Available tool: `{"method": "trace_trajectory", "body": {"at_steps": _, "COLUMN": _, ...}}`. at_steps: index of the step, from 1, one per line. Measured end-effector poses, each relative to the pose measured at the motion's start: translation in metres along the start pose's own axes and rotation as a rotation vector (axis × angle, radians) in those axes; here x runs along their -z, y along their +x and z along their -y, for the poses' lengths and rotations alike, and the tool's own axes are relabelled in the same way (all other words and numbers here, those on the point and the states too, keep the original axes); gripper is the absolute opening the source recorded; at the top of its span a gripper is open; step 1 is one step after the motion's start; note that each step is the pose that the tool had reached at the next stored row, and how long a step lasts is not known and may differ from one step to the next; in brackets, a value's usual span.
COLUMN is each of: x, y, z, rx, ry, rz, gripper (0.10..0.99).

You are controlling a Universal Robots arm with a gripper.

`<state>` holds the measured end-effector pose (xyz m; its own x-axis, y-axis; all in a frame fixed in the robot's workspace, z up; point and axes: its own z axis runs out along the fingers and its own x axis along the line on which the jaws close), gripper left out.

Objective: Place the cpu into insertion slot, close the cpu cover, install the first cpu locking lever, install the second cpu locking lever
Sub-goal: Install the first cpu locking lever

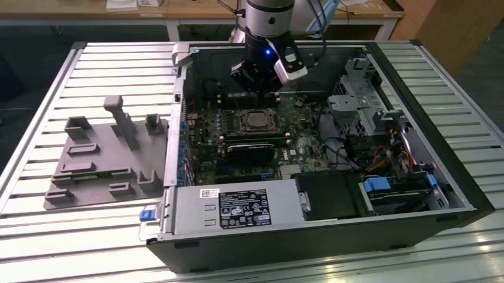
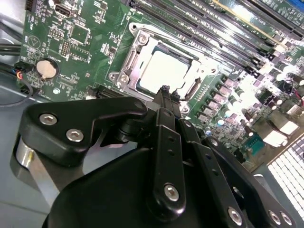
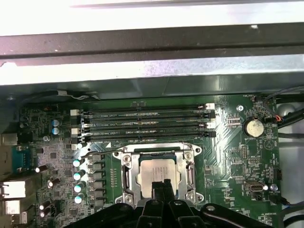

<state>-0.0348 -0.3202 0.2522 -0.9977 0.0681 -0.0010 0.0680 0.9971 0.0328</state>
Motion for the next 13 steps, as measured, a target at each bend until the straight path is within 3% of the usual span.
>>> {"method": "trace_trajectory", "body": {"at_steps": 6, "x": 0.0004, "y": 0.0011, "z": 0.0001, "rx": 0.0, "ry": 0.0, "rz": -0.0001, "gripper": 0.102}}
{"method": "trace_trajectory", "body": {"at_steps": 13, "x": 0.0004, "y": 0.0183, "z": 0.0013, "rx": 0.0, "ry": 0.0, "rz": 0.0, "gripper": 0.102}}
